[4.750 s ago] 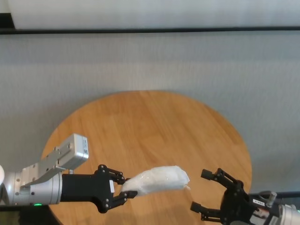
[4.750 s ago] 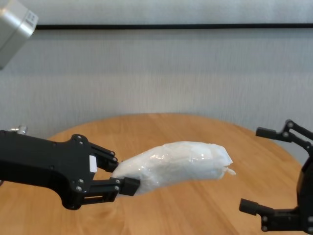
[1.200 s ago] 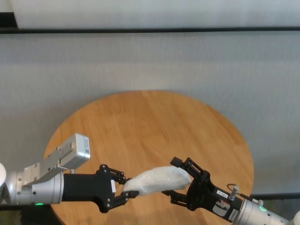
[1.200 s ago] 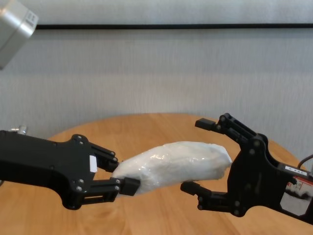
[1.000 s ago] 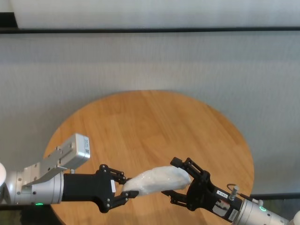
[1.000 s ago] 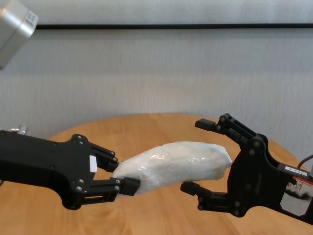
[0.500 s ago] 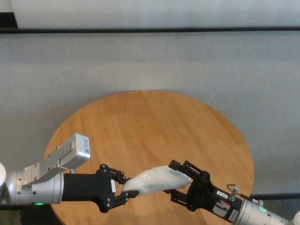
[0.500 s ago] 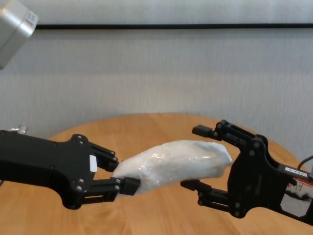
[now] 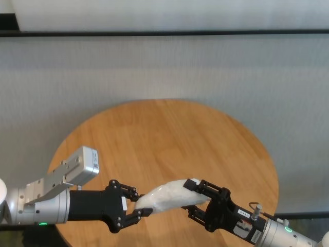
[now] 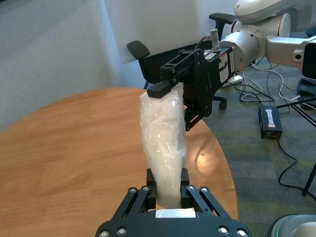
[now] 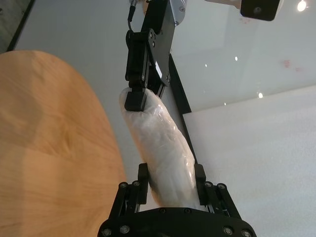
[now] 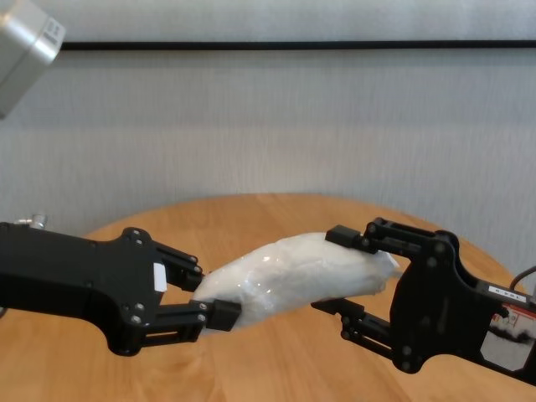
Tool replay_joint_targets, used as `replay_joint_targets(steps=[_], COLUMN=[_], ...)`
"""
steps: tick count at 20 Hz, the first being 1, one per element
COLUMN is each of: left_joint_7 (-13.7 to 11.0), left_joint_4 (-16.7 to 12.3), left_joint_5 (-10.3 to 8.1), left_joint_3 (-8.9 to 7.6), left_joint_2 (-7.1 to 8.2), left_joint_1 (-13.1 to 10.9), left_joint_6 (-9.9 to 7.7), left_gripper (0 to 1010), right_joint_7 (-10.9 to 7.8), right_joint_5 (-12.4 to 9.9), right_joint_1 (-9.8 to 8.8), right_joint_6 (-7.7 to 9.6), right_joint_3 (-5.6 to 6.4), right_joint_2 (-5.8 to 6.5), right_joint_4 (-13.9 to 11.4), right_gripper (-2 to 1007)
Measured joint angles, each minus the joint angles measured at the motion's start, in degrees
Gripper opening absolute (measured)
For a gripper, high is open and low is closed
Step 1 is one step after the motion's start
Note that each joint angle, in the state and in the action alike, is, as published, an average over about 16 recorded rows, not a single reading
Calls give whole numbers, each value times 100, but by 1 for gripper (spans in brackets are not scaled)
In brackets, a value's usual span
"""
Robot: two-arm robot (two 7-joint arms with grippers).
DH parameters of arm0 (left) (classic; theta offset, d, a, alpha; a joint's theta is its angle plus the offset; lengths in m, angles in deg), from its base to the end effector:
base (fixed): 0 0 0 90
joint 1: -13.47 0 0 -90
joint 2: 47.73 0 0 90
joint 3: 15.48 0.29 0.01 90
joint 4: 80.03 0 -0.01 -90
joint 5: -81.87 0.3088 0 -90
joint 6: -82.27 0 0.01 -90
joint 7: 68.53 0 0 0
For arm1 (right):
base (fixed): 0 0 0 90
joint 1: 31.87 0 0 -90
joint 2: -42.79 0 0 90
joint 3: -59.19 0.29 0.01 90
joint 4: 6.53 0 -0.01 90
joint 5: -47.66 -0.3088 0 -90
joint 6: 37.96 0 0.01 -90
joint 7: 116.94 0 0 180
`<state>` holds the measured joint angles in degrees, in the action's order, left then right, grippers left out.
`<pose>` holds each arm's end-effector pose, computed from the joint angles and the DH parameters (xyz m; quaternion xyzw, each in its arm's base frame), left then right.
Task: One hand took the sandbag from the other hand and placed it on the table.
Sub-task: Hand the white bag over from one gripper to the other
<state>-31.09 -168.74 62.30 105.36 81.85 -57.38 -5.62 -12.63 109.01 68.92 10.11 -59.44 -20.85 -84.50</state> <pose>0.3793 0.0658 -0.2321 0.1795 -0.0997 0.1199 0.9713 0.3452 -0.0199 -0.3361 -0.1408 -0.6377 -0.2173 0.7254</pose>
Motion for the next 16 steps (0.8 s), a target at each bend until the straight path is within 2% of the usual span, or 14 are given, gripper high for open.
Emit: replay_joint_targets(steps=[5, 16], left_joint_7=[-1, -1], left_joint_4=[0, 0], left_joint_5=[0, 0], left_joint_3=[0, 0], left_joint_2=[0, 0], left_joint_1=[0, 0], left_joint_6=[0, 0], left_gripper=[278, 278], right_joint_7=[1, 2], right_joint_5=[3, 6], right_joint_1=[2, 3], right_joint_6=[-2, -3], right_joint_3=[0, 0], right_joint_2=[0, 0], right_joint_4=[1, 1], right_gripper=[532, 528])
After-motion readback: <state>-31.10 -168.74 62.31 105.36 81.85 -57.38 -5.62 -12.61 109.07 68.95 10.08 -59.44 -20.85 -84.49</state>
